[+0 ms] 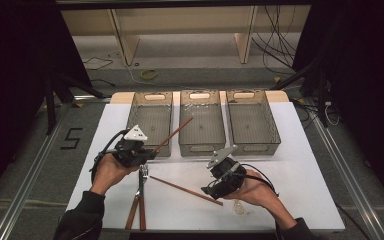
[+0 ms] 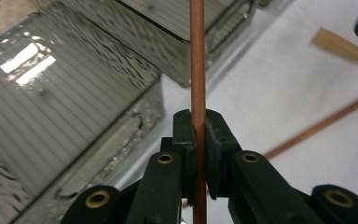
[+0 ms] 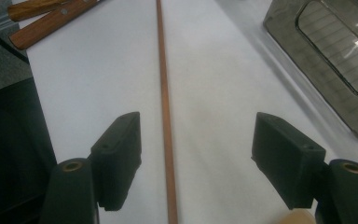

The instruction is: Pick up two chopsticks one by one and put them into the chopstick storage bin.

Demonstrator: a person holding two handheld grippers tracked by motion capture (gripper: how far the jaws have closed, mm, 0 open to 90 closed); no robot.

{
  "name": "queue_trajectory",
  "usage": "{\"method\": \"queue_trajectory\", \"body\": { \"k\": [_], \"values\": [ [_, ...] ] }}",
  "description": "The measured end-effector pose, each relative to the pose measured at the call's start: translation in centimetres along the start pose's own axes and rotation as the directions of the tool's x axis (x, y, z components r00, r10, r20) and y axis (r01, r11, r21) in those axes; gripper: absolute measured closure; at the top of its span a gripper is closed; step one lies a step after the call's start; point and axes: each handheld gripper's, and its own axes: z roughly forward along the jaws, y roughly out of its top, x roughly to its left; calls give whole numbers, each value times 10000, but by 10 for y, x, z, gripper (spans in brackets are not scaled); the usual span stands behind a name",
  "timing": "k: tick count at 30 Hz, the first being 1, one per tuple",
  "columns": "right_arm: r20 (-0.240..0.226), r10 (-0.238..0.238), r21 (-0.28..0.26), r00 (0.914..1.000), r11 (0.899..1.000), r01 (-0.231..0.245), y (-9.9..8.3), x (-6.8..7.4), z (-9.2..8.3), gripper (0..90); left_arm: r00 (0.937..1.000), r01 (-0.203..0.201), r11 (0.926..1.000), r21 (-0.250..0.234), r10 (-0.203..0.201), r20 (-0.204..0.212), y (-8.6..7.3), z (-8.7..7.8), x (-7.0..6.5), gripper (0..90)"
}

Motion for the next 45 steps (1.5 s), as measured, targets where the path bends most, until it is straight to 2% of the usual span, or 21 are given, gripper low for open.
{"method": "queue_trajectory", "body": {
  "k": [7,10,17,23,30,35,36,37,45],
  "values": [
    [-13,-35,57,10000,10000,35,0,0,1,316,9969,644,9979,-120,-649,-434,14,-1,28,839],
    [-29,-20,20,10000,10000,20,0,0,1,313,9932,1034,9945,-185,-1043,-513,18,0,41,839],
    [-57,-9,-16,10000,10000,9,0,-1,1,313,9848,1508,9882,-259,-1525,-834,26,7,66,839],
    [-60,23,-66,10000,10000,-23,0,-2,0,309,9781,1773,9840,-196,-1784,-1075,32,13,80,839],
    [-129,32,-94,9999,10000,-33,0,-2,0,301,9684,2183,9753,-337,-2208,-1160,33,22,93,840],
    [-174,157,-75,9997,9998,-158,-1,-2,0,290,9606,2446,9693,-266,-2459,-1296,32,29,102,839],
    [-196,155,-97,9997,9998,-157,-1,-2,0,288,9589,2497,9680,-269,-2510,-1326,32,31,103,839],
    [-213,163,-105,9996,9998,-166,-1,-2,0,287,9540,2631,9642,-335,-2652,-1400,32,32,105,839],
    [-242,242,-134,9994,9996,-245,-1,-2,0,286,9394,3118,9501,-132,-3103,-1458,28,41,118,838]
  ]
}}
